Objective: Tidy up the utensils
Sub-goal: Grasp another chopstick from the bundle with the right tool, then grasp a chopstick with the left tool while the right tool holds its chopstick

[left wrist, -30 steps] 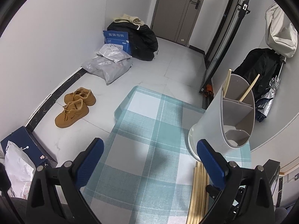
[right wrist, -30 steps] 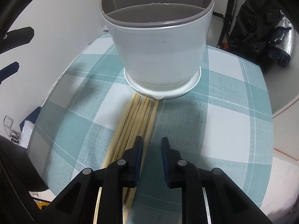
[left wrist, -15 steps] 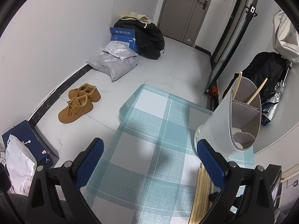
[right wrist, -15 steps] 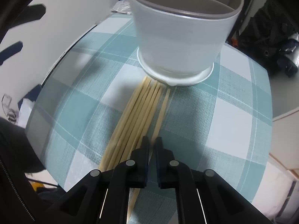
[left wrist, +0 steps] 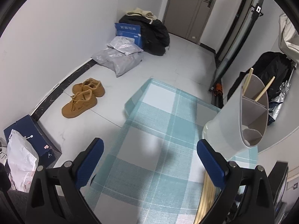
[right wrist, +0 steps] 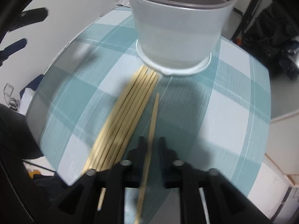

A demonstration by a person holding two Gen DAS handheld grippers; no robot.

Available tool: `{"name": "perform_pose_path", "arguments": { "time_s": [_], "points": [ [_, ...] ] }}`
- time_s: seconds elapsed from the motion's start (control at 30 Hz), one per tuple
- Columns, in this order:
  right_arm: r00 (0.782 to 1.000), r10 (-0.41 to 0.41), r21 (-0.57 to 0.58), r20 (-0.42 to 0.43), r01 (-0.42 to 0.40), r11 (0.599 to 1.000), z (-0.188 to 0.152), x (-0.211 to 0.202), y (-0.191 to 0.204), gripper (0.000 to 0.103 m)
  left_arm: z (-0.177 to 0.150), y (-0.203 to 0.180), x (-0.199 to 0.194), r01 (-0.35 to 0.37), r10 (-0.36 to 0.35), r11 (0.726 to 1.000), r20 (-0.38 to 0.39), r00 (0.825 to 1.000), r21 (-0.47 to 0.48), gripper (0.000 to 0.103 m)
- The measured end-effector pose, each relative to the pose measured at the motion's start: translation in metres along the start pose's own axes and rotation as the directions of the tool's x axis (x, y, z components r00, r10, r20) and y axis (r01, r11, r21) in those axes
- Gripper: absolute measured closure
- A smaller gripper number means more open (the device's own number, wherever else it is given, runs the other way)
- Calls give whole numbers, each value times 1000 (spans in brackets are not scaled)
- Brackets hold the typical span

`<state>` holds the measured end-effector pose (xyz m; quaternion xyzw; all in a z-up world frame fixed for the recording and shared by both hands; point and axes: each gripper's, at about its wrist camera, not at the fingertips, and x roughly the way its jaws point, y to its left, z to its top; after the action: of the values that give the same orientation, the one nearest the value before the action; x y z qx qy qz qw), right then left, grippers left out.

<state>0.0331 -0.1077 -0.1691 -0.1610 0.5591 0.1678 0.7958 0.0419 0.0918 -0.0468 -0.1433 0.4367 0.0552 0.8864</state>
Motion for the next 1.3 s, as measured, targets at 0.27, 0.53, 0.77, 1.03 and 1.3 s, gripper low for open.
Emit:
{"name": "perform_pose_path", "arguments": {
  "time_s": [0.27,0.53,0.77,1.03,1.3],
  "points": [
    [996,13,-7,83,-13,1000,12,4,-1,98,-9,-2,12,39,-37,998,-52,998,40,5],
    [977,40,128,211,-68,989,-9,-19,-30,99,-46,-48,31,156,-105,958,-209,972,242,5],
    [913,57,288,404,-186,940,-26,-70,-87,99,-70,-72,40,133,-24,923,-292,956,361,5],
    [860,19,390,510,-251,886,-28,-104,-117,99,-75,-61,54,97,22,947,-362,932,308,5],
    [856,-4,423,516,-251,870,-35,-107,-121,99,-76,-69,54,57,58,948,-346,936,312,5]
  ]
}}
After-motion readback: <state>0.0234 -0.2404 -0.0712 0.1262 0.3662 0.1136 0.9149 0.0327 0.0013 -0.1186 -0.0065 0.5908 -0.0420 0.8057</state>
